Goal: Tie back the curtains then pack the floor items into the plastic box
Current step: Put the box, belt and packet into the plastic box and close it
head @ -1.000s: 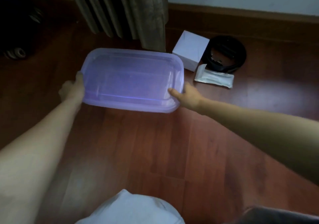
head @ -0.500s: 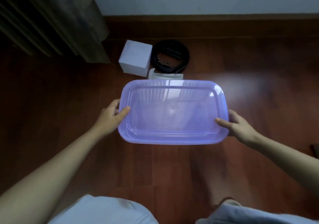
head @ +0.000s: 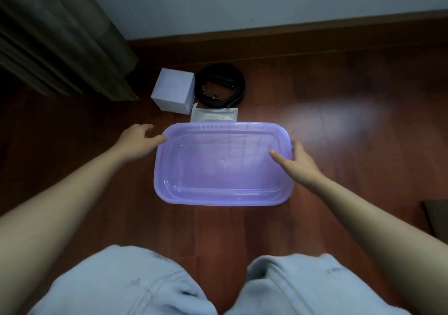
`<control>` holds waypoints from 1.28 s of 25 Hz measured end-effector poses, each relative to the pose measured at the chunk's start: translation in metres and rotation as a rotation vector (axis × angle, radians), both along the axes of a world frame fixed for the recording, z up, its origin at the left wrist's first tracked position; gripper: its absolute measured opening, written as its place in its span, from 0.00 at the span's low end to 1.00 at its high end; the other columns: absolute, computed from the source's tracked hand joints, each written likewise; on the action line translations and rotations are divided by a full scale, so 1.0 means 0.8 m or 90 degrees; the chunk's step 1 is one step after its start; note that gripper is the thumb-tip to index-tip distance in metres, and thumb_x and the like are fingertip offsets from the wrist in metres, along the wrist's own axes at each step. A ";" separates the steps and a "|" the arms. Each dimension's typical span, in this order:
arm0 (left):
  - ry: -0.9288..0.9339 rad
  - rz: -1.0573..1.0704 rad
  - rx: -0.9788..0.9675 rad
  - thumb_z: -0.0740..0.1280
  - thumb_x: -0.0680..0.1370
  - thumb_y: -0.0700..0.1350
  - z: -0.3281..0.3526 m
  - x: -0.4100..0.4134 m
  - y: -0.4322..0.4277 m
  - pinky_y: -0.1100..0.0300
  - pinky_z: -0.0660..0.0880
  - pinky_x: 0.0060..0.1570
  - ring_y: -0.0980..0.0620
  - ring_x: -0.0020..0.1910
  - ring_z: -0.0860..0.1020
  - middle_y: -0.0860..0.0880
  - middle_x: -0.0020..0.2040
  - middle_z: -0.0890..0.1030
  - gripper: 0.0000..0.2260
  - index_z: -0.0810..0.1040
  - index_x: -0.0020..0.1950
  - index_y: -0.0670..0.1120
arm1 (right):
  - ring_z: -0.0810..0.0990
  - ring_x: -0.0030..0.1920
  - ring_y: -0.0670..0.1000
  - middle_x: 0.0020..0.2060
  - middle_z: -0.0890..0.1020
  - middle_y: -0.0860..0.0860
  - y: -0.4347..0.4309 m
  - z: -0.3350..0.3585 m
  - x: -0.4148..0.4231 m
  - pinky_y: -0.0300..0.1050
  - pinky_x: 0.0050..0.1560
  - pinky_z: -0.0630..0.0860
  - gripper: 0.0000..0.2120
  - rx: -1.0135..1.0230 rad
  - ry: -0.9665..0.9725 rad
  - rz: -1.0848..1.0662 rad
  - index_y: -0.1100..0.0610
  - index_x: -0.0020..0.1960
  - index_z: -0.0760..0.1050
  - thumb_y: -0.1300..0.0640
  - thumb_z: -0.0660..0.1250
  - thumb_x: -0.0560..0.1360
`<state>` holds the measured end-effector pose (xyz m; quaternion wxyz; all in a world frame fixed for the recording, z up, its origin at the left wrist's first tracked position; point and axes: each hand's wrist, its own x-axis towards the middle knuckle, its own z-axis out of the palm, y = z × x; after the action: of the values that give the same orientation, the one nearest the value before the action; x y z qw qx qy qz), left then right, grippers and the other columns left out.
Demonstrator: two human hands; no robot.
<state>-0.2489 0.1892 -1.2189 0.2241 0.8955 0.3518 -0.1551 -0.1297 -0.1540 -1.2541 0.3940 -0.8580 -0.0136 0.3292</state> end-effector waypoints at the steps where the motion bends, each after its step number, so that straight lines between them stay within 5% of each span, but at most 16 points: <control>1: -0.007 0.025 -0.004 0.65 0.76 0.54 0.010 0.005 -0.001 0.49 0.68 0.64 0.42 0.68 0.69 0.41 0.71 0.69 0.28 0.66 0.72 0.43 | 0.75 0.61 0.57 0.61 0.76 0.55 0.003 0.002 -0.001 0.49 0.57 0.72 0.28 -0.008 -0.013 0.007 0.58 0.66 0.64 0.46 0.68 0.73; 9: 0.014 -0.107 0.035 0.61 0.78 0.57 -0.022 0.014 -0.014 0.49 0.71 0.57 0.40 0.61 0.73 0.38 0.64 0.74 0.26 0.70 0.68 0.40 | 0.75 0.62 0.55 0.63 0.76 0.52 0.009 -0.037 -0.017 0.45 0.59 0.70 0.28 0.101 -0.071 -0.089 0.51 0.72 0.61 0.47 0.65 0.76; 14: -0.057 -0.029 -0.013 0.68 0.75 0.53 -0.028 0.016 -0.003 0.55 0.72 0.45 0.47 0.49 0.76 0.41 0.55 0.79 0.19 0.75 0.59 0.41 | 0.76 0.59 0.55 0.60 0.78 0.53 0.012 -0.039 -0.023 0.44 0.56 0.70 0.25 0.114 -0.066 -0.140 0.52 0.70 0.64 0.46 0.64 0.76; 18: -0.042 -0.030 -0.087 0.69 0.73 0.55 -0.032 0.016 0.001 0.53 0.75 0.49 0.46 0.53 0.76 0.42 0.60 0.77 0.25 0.73 0.65 0.42 | 0.75 0.55 0.50 0.53 0.76 0.47 0.013 -0.039 -0.024 0.41 0.54 0.68 0.24 0.140 -0.066 -0.158 0.51 0.69 0.64 0.47 0.64 0.76; 22: -0.012 -0.058 -0.063 0.66 0.75 0.56 -0.027 0.021 0.001 0.55 0.72 0.44 0.48 0.47 0.75 0.42 0.56 0.78 0.21 0.75 0.60 0.43 | 0.73 0.53 0.49 0.52 0.74 0.46 0.014 -0.036 -0.023 0.41 0.54 0.67 0.23 0.133 -0.068 -0.149 0.51 0.70 0.63 0.47 0.62 0.77; 27: 0.019 -0.082 -0.056 0.65 0.76 0.57 -0.026 0.018 0.005 0.56 0.72 0.42 0.48 0.46 0.76 0.45 0.52 0.76 0.21 0.73 0.60 0.42 | 0.75 0.60 0.54 0.60 0.77 0.52 0.018 -0.038 -0.023 0.42 0.56 0.68 0.24 0.127 -0.073 -0.138 0.53 0.70 0.63 0.47 0.61 0.78; 32: -0.027 0.008 -0.146 0.65 0.76 0.55 -0.017 0.019 0.006 0.49 0.76 0.52 0.44 0.54 0.77 0.43 0.57 0.76 0.21 0.71 0.63 0.43 | 0.75 0.62 0.54 0.62 0.76 0.52 0.016 -0.036 -0.020 0.43 0.57 0.68 0.23 0.127 -0.059 -0.133 0.53 0.71 0.64 0.46 0.60 0.78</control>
<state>-0.2338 0.1940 -1.2325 0.3334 0.8648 0.3327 -0.1741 -0.1460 -0.1416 -1.2831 0.5085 -0.8255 0.0252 0.2436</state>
